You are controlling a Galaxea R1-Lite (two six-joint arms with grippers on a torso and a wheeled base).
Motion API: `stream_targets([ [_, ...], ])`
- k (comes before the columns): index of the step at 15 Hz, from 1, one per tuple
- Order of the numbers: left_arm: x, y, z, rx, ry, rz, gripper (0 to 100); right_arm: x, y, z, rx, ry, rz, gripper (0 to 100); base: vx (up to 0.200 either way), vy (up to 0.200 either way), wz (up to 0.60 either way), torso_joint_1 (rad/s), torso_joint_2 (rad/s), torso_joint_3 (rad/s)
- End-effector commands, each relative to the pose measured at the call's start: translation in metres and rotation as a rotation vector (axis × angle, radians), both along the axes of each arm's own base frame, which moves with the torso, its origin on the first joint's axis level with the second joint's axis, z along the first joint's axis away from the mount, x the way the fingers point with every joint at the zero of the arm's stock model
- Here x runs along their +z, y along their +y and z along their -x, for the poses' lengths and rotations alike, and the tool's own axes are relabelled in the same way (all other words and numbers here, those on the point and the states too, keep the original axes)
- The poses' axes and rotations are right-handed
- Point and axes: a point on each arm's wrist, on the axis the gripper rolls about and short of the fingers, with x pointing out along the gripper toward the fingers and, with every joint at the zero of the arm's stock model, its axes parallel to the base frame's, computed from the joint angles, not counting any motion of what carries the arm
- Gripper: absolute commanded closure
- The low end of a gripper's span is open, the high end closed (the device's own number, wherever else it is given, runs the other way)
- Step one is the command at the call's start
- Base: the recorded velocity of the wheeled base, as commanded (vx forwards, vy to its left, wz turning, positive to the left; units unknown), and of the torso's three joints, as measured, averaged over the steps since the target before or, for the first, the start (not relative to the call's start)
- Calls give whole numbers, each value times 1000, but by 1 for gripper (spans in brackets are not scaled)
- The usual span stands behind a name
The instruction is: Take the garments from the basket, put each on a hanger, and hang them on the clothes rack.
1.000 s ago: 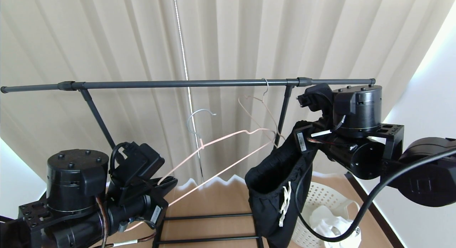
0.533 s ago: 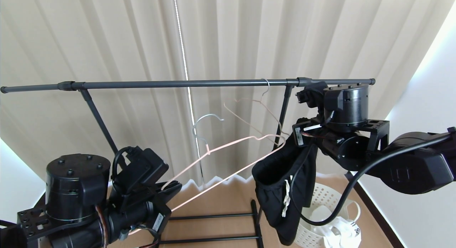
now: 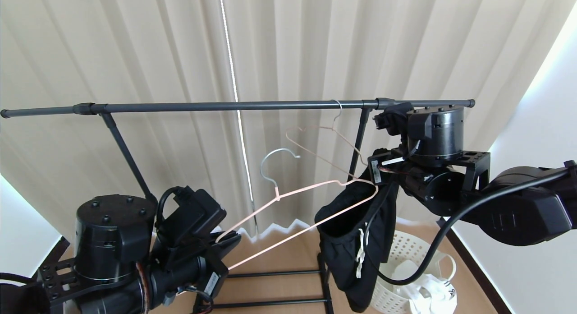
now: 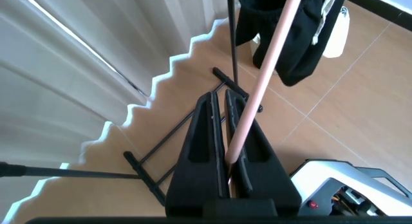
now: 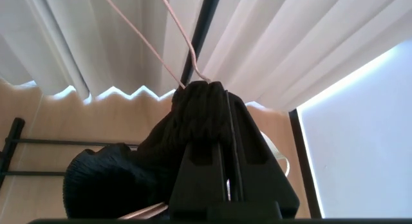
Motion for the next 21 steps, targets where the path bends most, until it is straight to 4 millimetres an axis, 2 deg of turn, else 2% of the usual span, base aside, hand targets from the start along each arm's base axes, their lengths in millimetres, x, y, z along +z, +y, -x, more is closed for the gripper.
stream_targets([
  [1, -4, -7, -6, -4, 12, -10, 100, 1, 4, 3, 13, -3, -5, 100, 0, 0, 0, 0, 0, 0],
  [9, -2, -33, -27, 76, 37, 72, 100, 6, 21, 12, -11, -36, -25, 100, 0, 0, 0, 0, 0, 0],
  [12, -1, -36, -28, 81, 32, 74, 100, 7, 28, 18, -2, -42, -31, 100, 0, 0, 0, 0, 0, 0],
  [21, -3, -38, -29, 85, 44, 79, 100, 20, 57, 54, 83, -81, -100, 100, 0, 0, 0, 0, 0, 0],
])
